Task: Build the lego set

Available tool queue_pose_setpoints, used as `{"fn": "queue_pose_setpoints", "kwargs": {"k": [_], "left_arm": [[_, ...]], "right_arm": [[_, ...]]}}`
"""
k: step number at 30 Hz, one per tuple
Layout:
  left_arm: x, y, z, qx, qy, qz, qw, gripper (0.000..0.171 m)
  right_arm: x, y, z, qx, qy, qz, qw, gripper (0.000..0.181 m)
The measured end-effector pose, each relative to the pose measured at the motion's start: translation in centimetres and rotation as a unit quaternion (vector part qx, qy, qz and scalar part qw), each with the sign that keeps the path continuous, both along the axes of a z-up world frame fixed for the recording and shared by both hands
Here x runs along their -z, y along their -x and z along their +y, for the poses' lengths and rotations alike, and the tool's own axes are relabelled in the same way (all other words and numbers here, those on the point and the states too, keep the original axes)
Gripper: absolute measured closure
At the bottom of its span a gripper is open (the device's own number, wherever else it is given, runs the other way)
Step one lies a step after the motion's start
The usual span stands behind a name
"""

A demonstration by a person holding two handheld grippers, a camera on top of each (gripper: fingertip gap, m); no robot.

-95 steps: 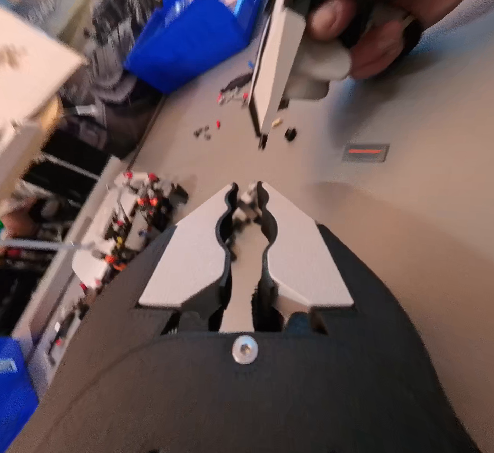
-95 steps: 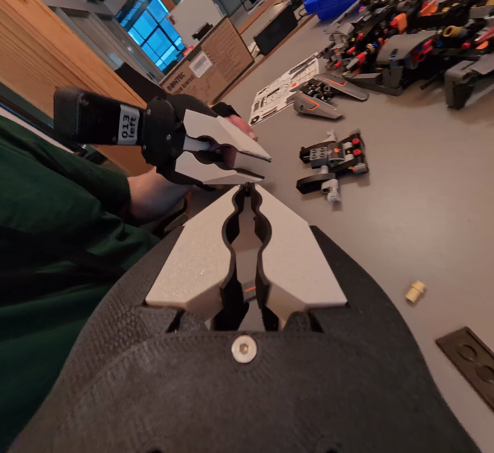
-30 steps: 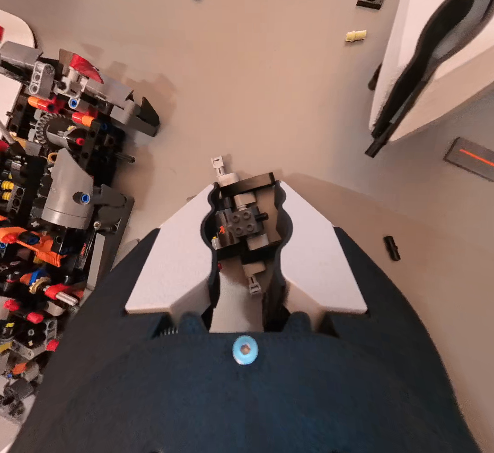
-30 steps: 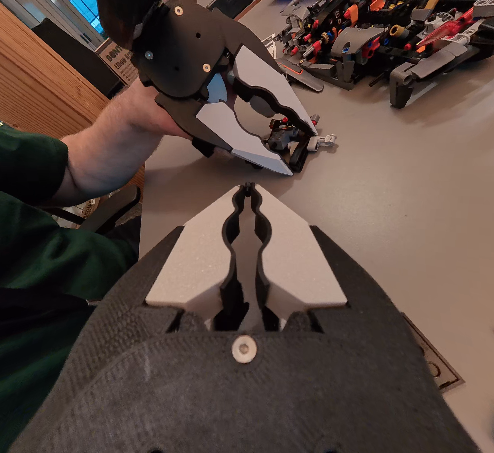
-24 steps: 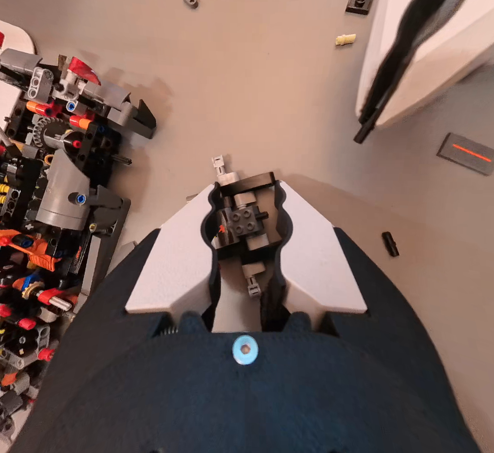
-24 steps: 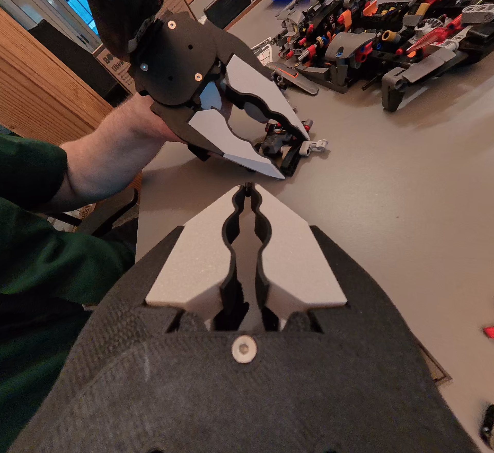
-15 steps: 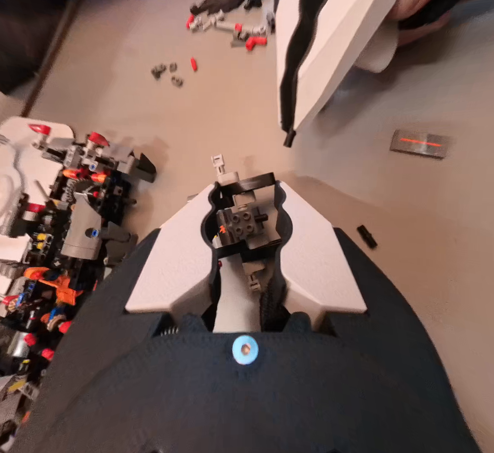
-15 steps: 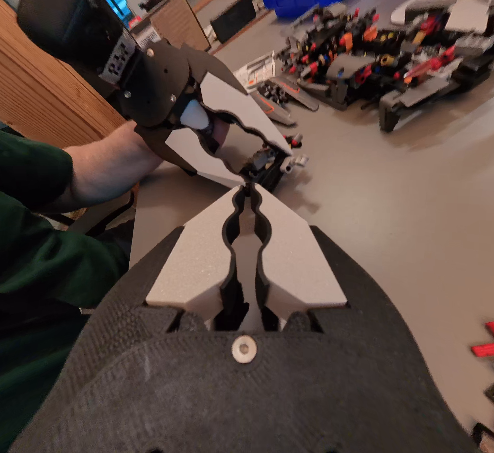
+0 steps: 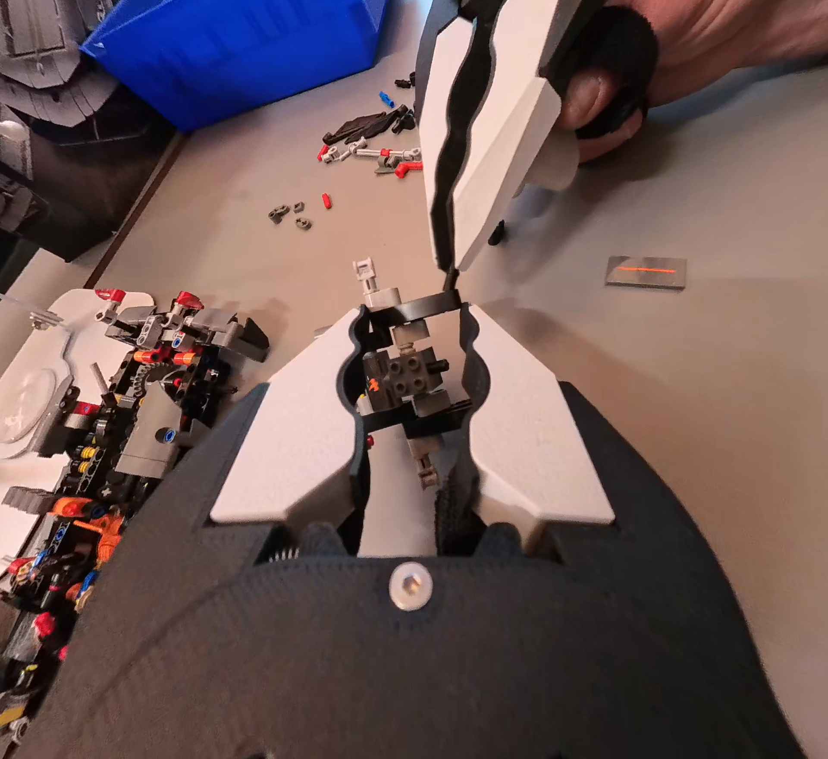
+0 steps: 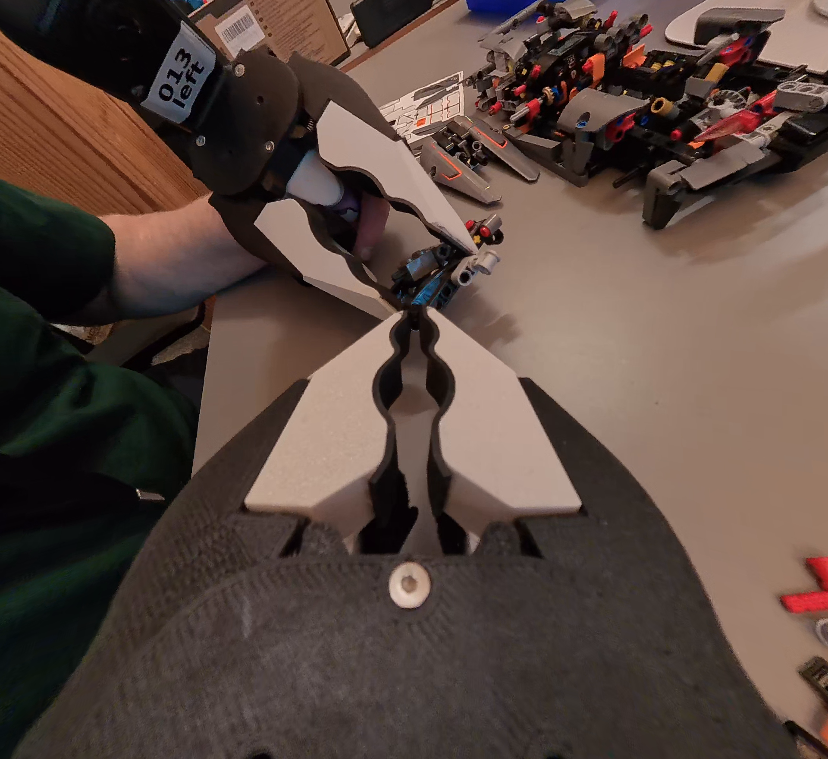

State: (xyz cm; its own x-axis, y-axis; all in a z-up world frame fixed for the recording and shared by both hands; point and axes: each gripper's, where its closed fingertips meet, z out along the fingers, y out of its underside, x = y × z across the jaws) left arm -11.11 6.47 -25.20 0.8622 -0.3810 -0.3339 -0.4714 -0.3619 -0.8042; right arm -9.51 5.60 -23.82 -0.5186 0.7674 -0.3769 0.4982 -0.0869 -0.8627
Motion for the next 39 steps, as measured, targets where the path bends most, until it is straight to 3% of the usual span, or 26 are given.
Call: {"fn": "queue_pose_setpoints", "kwargs": {"k": [6,15,18,28,32,39], "left_arm": [[0.4,-0.2,-0.2,0.013,0.006,0.024,1.0,0.133],[0.8,-0.5,0.1,0.023,0.012,0.059,0.998,0.133],[1.6,-0.4,0.1,0.023,0.03,0.076,0.996,0.133],[2.3,0.2,0.0,0.02,0.056,0.045,0.997,0.133],[2.8,0.3,0.1,0.016,0.063,0.038,0.997,0.133],[2.9,0.1,0.5,0.016,0.063,0.046,0.997,0.133]], "right_arm": [[0.4,-0.2,-0.4,-0.018,-0.023,-0.004,1.0,0.181],[1.4,-0.3,-0.7,-0.032,-0.124,0.0,0.992,0.181],[1.3,-0.6,-0.6,-0.038,-0.109,-0.006,0.993,0.181],[0.3,-3.9,5.5,0.023,-0.09,-0.019,0.996,0.181],[-0.7,-7.0,5.8,0.019,-0.082,-0.024,0.996,0.169],[4.4,-9.9,2.0,0.004,-0.187,-0.087,0.979,0.162]]}}
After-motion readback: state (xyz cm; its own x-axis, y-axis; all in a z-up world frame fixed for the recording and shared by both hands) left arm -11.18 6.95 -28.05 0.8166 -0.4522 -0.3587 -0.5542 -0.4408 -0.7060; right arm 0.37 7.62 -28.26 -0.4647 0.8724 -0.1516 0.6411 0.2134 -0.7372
